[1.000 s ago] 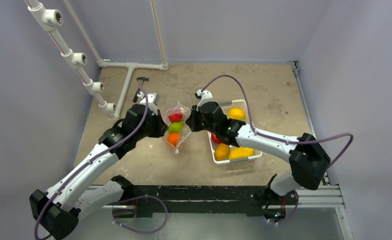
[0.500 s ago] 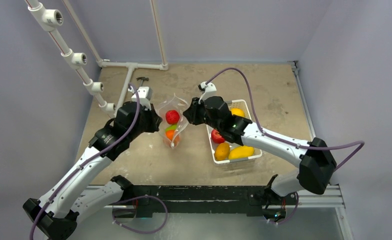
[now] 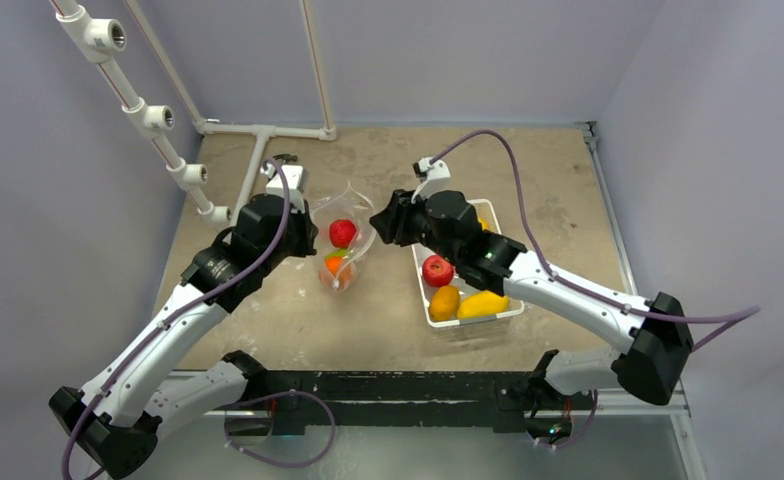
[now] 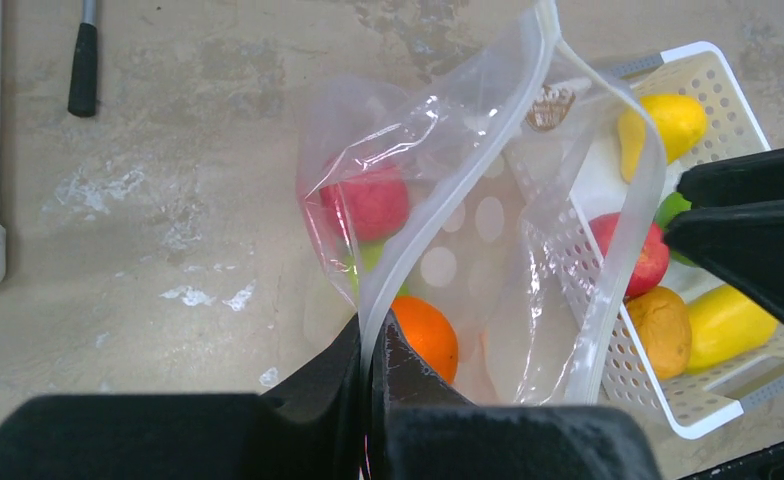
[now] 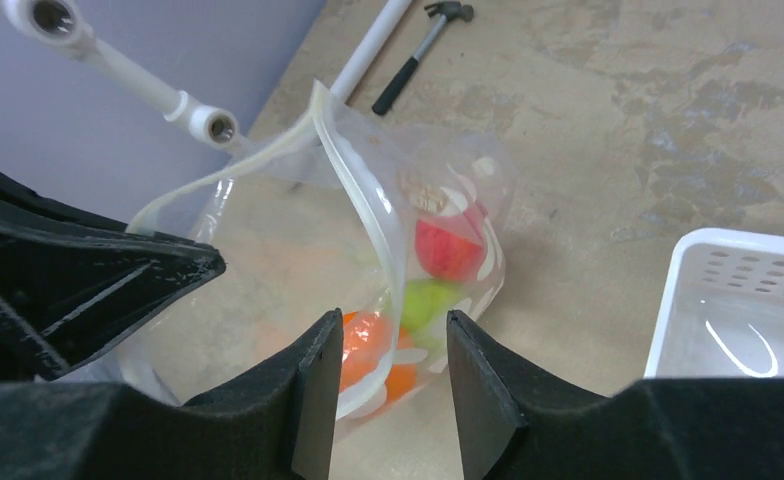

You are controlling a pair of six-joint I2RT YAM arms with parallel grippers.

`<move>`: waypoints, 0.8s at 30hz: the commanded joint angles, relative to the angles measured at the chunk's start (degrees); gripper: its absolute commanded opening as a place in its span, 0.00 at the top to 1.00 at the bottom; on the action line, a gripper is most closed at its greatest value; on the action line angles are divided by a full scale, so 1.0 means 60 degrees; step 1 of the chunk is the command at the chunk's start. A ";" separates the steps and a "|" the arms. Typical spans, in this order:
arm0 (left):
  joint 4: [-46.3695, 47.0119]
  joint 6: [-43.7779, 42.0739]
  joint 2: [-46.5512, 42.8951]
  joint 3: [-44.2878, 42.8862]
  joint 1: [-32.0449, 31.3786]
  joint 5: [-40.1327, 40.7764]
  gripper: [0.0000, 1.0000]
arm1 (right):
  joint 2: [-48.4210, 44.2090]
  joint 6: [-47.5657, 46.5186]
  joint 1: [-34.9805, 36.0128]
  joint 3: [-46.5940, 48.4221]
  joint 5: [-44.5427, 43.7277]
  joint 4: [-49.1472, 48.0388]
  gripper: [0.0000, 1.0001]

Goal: Place the food in the zip-top bag and seal the zipper
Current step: Adjust the zipper food storage bag at the center of the board, then pick up the fake fruit from the bin.

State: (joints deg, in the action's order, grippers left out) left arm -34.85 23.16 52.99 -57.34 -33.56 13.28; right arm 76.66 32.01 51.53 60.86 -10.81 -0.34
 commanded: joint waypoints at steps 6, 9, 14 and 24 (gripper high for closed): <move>0.0225 -0.0624 0.0315 -0.0846 -0.0030 0.0391 1.00 | -0.0897 -0.0036 -0.0031 0.0592 -0.1969 0.1127 0.45; 0.0102 -0.0666 0.0342 -0.0943 -0.0022 0.0402 1.00 | -0.0880 0.0035 -0.0147 0.0661 -0.2583 0.1648 0.41; 0.0127 -0.0681 0.0238 -0.0839 -0.0031 0.0633 1.00 | -0.0534 0.0170 -0.0535 0.0765 -0.3063 0.2388 0.38; 0.0252 -0.0700 0.0112 -0.0356 -0.0031 0.0959 1.00 | 0.0534 0.0307 -0.1404 0.0798 -0.3976 0.3045 0.17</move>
State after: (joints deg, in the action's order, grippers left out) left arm -35.73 19.86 55.18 -60.25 -33.56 17.50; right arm 78.54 33.39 45.41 64.05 -30.76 16.58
